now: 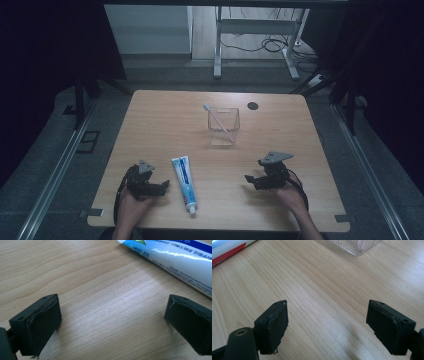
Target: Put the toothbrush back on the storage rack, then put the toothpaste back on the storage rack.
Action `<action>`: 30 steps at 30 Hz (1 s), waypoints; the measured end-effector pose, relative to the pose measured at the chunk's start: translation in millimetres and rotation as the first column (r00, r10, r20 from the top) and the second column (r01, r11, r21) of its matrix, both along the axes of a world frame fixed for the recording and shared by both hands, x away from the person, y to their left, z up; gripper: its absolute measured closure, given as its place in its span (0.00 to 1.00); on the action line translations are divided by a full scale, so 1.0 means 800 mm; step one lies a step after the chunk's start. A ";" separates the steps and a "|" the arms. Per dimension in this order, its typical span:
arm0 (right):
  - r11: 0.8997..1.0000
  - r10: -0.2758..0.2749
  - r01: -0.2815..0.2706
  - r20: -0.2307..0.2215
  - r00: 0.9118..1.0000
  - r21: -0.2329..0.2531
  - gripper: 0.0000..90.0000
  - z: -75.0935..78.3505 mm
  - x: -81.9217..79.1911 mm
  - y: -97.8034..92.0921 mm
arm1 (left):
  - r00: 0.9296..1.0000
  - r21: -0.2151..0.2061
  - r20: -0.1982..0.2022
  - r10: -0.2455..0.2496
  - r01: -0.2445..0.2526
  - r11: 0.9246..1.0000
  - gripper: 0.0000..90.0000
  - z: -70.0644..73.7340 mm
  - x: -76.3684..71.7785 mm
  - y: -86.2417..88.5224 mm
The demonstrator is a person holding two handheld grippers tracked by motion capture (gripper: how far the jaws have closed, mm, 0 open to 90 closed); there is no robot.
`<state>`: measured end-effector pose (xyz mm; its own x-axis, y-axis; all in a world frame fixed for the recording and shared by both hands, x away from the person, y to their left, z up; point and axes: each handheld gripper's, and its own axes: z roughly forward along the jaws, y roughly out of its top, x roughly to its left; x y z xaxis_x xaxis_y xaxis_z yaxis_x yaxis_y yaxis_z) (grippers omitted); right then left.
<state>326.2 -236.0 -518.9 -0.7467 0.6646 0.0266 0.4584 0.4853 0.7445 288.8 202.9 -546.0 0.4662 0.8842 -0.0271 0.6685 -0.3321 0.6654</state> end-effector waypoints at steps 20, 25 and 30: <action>0.999 -0.011 0.011 -0.014 1.000 -0.036 0.20 -0.020 -0.008 -0.010 | 0.999 0.000 0.027 -0.025 0.025 1.000 0.16 0.013 -0.006 -0.003; 0.999 -0.013 0.011 -0.025 1.000 -0.044 0.20 -0.026 -0.007 -0.011 | 0.998 -0.026 0.055 -0.031 0.032 0.999 0.21 0.024 -0.010 -0.001; 0.999 -0.014 0.013 -0.014 1.000 -0.040 0.20 -0.027 -0.008 -0.012 | 0.998 -0.048 0.056 -0.041 0.044 0.998 0.26 0.029 -0.012 0.001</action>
